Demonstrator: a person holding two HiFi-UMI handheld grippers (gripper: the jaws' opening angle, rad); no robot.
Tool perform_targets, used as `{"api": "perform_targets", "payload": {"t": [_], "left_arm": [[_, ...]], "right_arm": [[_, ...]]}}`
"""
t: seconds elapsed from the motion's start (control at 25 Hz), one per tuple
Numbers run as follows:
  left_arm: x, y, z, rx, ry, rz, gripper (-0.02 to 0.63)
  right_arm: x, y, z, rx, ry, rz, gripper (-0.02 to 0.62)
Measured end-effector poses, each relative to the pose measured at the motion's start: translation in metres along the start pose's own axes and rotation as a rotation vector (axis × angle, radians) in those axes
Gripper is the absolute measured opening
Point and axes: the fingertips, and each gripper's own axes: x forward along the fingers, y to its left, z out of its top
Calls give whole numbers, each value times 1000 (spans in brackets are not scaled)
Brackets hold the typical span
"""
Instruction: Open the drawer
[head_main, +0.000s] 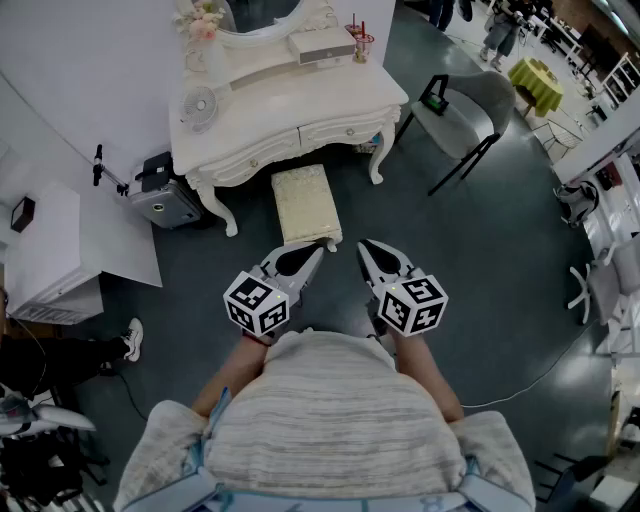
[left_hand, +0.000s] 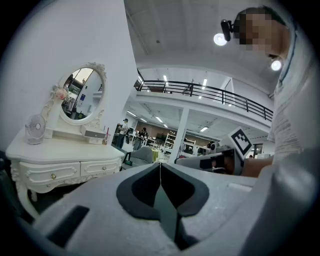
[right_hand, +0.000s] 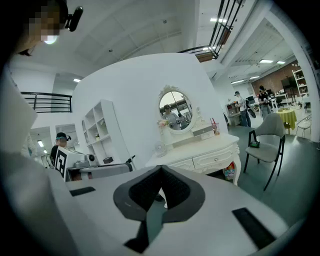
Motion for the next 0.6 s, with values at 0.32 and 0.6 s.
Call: {"api": "perform_targets", "payload": {"t": [0.32, 0.6], "left_arm": [[-2, 9, 1, -2, -6, -5, 15], [-1, 13, 0, -9, -7, -9, 15]], "right_arm": [[9, 1, -4, 8, 10, -6, 8], [13, 0, -5, 5, 19, -8, 8]]}}
